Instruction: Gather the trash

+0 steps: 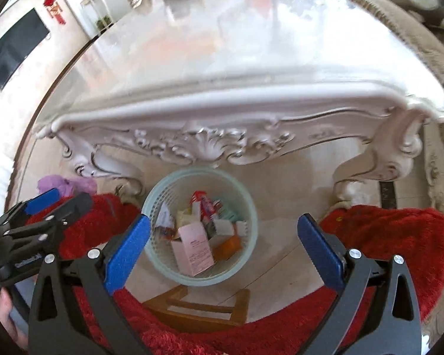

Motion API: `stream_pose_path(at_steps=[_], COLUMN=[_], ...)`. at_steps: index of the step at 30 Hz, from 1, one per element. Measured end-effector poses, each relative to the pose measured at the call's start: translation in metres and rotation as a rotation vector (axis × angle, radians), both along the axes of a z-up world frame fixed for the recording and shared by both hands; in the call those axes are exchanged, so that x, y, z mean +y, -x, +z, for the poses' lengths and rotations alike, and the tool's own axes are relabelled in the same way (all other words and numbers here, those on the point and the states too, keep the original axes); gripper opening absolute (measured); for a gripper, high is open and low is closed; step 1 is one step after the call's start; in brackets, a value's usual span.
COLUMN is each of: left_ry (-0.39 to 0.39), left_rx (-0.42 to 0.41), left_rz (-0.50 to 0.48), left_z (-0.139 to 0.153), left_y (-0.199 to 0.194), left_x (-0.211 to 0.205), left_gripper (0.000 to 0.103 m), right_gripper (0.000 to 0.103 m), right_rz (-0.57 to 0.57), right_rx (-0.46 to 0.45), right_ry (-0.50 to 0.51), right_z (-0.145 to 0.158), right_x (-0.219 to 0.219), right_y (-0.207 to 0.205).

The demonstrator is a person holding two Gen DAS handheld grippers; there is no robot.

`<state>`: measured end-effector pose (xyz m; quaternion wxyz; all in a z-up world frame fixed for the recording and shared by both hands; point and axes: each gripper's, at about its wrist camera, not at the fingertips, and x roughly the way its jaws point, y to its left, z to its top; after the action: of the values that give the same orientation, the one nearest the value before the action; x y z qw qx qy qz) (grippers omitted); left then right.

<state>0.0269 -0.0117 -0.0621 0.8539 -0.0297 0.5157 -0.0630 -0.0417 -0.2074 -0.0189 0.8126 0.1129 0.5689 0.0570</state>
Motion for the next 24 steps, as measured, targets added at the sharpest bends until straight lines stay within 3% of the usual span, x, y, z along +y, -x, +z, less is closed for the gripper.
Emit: stream_pose_path(at_steps=[9, 24], left_ry=[-0.052, -0.078], left_rx=[-0.132, -0.158], left_rz=[0.001, -0.004], left_z=[0.038, 0.048], left_y=[0.018, 0.028], left_x=[-0.01, -0.018], left_gripper=[0.095, 0.095], right_gripper=[0.095, 0.095], right_rz=[-0.029, -0.067], right_rx=[-0.055, -0.056], right_ry=[0.022, 0.008], right_z=[0.018, 0.019], right_x=[-0.005, -0.013], right_y=[0.013, 0.019])
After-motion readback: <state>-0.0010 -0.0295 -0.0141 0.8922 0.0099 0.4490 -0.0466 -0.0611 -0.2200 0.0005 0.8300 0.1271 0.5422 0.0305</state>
